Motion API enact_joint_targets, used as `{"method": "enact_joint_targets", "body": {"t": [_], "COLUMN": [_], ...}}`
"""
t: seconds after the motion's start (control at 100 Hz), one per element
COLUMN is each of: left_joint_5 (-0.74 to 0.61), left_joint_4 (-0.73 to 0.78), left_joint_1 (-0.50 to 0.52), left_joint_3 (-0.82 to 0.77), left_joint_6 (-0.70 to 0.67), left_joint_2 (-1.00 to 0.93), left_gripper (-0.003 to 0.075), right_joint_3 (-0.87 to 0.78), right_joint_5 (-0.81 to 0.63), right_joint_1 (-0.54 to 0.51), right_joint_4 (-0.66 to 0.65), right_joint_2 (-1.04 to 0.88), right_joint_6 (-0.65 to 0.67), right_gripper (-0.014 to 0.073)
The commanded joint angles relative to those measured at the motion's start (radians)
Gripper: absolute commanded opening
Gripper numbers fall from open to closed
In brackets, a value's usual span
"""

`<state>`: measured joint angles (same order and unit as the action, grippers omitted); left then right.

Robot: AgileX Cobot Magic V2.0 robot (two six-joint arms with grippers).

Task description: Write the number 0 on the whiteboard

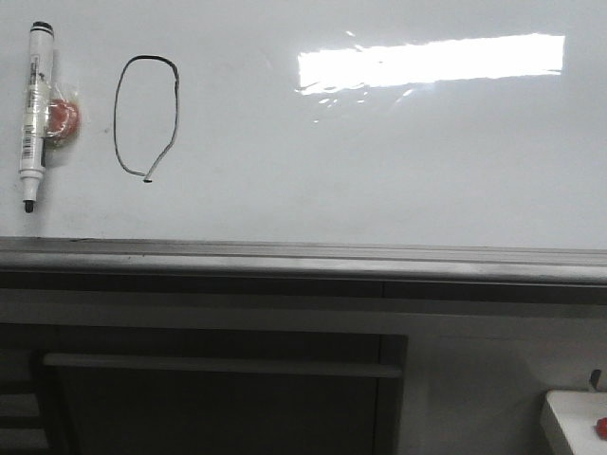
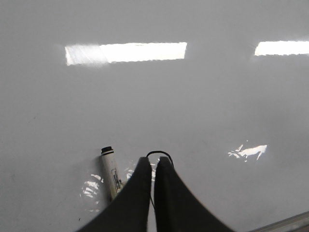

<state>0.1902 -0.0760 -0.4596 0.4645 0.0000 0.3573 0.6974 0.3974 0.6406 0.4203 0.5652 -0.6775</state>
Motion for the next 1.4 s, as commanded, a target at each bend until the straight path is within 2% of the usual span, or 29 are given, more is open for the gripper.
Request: {"method": "enact_joint_targets", "body": {"t": [0.0,0.18,0.39,1.23,1.31,1.39], "left_joint_5": [-0.028,0.006,0.014,0.011,0.010,-0.006], "left_joint_4": [0.015,0.094,0.192,0.193,0.182,0.151], "left_joint_1": [0.001,0.001,0.001,0.003,0.042,0.126], "left_joint_3": [-0.003,-0.087,-0.148,-0.179,-0.204,-0.243], "left_joint_6": [0.000,0.000,0.000,0.000,0.000,0.000], "left_joint_2": [-0.066,-0.198,-0.281,-0.283,-0.285,-0.302], "left_gripper": [-0.0020,-0.0020,-0.0020,-0.0020,-0.0020,-0.0020], "right_joint_3": [-0.094,-0.327,-0.490,-0.541,-0.541,-0.541], "right_joint_5": [-0.133,-0.138,-0.131,-0.121,-0.121,-0.121], "right_joint_1": [-0.005,-0.005,-0.005,-0.005,-0.005,-0.005], "right_joint_4": [0.021,0.021,0.021,0.021,0.021,0.021], "right_joint_2": [-0.132,-0.405,-0.593,-0.588,-0.588,-0.588], "right_joint_6": [0.000,0.000,0.000,0.000,0.000,0.000], "right_gripper": [-0.0056,-0.0056,-0.0056,-0.0061,-0.0061,-0.0061]}}
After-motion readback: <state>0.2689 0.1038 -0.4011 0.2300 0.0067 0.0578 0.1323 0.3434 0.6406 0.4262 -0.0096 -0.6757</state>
